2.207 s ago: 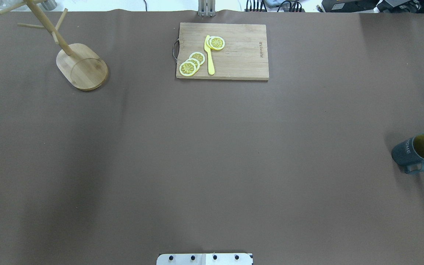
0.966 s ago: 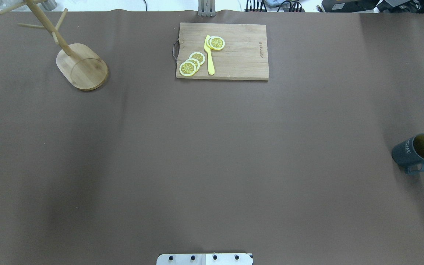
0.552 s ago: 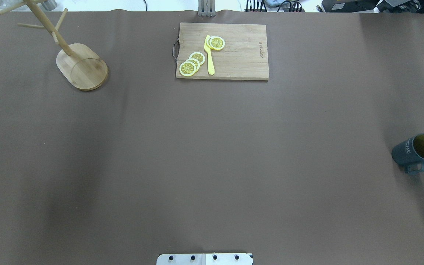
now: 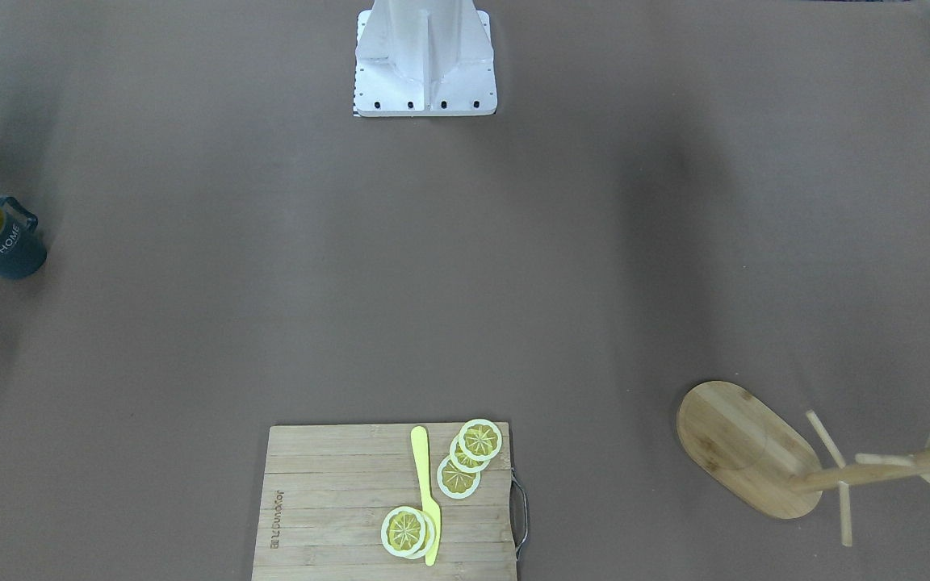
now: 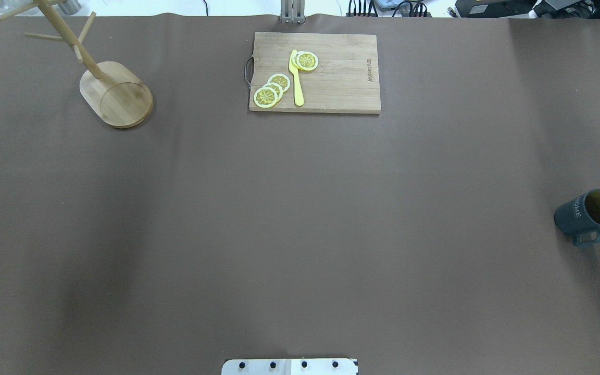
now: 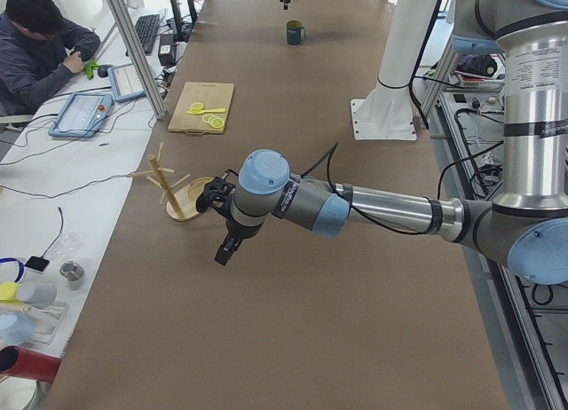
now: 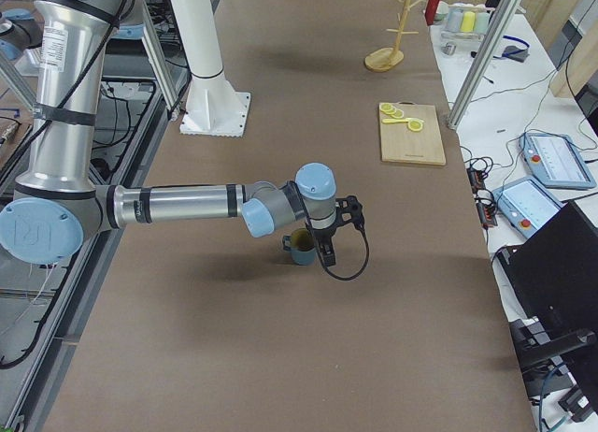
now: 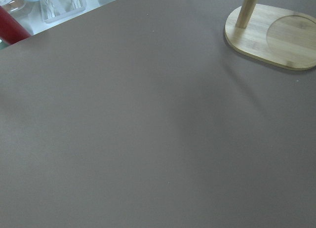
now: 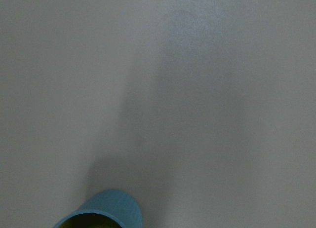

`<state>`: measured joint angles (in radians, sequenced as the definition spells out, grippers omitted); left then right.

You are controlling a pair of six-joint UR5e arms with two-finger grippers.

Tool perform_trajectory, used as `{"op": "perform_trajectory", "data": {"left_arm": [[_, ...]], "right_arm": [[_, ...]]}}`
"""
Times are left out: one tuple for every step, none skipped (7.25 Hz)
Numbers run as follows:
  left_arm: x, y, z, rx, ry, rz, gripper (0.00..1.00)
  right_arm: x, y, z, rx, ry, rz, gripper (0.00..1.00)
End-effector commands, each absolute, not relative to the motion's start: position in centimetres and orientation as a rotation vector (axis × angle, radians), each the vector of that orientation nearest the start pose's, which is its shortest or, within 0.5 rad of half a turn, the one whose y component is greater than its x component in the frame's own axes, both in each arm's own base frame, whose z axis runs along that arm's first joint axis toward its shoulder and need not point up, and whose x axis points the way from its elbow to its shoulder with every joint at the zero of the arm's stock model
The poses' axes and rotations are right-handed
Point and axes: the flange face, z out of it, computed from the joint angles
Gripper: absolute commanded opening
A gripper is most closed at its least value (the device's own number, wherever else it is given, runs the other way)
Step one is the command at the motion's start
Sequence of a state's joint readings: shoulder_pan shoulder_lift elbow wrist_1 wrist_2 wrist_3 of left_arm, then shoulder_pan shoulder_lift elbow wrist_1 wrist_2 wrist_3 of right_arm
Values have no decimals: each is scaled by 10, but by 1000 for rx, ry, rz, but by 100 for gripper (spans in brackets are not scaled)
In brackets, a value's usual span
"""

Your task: Hang cup on storage rack

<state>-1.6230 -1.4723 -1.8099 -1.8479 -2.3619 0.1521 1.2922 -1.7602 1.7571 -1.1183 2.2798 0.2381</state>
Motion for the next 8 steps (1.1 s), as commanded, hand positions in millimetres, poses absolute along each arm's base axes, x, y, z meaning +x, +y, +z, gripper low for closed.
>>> {"op": "perform_trajectory", "data": {"left_arm": [[-86,-462,555,472,740,258,99],[-86,-462,556,471,742,258,99],[-86,-462,556,471,740,258,99],[-86,-462,554,473,741,259,99],[-87,-461,554,474,741,258,99],[-86,-462,555,472,742,259,99],[-86,-462,556,471,742,258,99],[-87,-461,554,474,741,258,99]], "right_arm": [[-83,-431,629,274,-832,-126,100],[-88,-420,630,280,-854,-122,100],[-90,-417,627,278,-866,-120,99],[-90,-411,631,269,-861,-120,99],[-90,-403,636,266,-859,-126,99],[-89,-391,643,266,-858,-135,98],[-90,-391,645,278,-837,-136,94],[-93,-392,645,286,-820,-136,66]]}}
